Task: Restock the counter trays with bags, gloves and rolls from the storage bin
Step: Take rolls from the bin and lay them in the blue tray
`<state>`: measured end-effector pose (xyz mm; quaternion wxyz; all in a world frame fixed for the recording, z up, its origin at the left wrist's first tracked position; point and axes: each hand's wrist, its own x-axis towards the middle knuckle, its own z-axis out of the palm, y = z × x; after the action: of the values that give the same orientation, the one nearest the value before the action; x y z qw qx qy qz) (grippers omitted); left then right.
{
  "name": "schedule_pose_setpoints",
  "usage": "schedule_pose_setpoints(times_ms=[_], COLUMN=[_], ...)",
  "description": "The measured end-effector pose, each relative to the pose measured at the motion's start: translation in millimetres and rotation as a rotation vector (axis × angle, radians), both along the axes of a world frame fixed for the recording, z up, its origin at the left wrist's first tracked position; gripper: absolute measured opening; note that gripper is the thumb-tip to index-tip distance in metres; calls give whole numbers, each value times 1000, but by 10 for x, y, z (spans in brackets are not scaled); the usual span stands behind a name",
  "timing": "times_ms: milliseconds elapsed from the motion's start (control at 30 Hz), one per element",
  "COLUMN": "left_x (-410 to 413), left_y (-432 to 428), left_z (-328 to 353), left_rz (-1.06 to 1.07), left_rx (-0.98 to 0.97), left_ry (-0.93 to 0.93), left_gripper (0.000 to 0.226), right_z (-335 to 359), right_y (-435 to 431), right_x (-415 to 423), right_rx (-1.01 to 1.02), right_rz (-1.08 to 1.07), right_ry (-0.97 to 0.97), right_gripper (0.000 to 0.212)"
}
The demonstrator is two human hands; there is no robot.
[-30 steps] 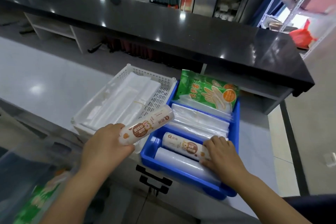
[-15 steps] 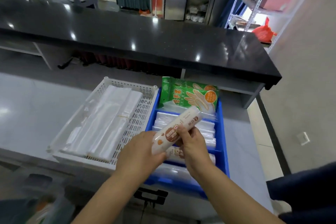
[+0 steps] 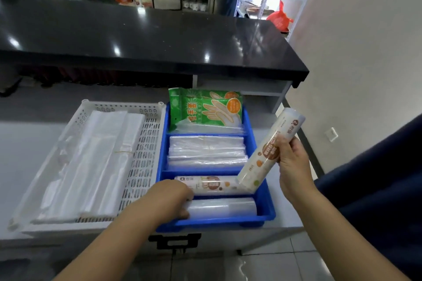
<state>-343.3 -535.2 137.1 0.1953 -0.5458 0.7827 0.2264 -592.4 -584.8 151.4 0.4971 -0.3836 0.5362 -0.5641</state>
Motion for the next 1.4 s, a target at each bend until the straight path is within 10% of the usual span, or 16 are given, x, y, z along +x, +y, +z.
schedule_pose_setpoints(times_ms=[433, 767, 1067, 1400], left_x=[214, 981, 1367, 978], left_y=[45, 287, 419, 369], left_z=[207, 821, 813, 591], left_rz=[-64, 310, 622, 594], left_rx=[-438, -767, -992, -795], left_ry=[241, 644, 611, 752], left_gripper=[39, 43, 34, 35], right_z=[71, 157, -256, -219], right_y=[81, 133, 285, 247], right_x=[-70, 443, 720, 617], right_rx=[-26, -85, -296, -330], right_rz=[63, 765, 1001, 720], right_ry=[186, 816, 1420, 1208], right_gripper=[19, 30, 42, 23])
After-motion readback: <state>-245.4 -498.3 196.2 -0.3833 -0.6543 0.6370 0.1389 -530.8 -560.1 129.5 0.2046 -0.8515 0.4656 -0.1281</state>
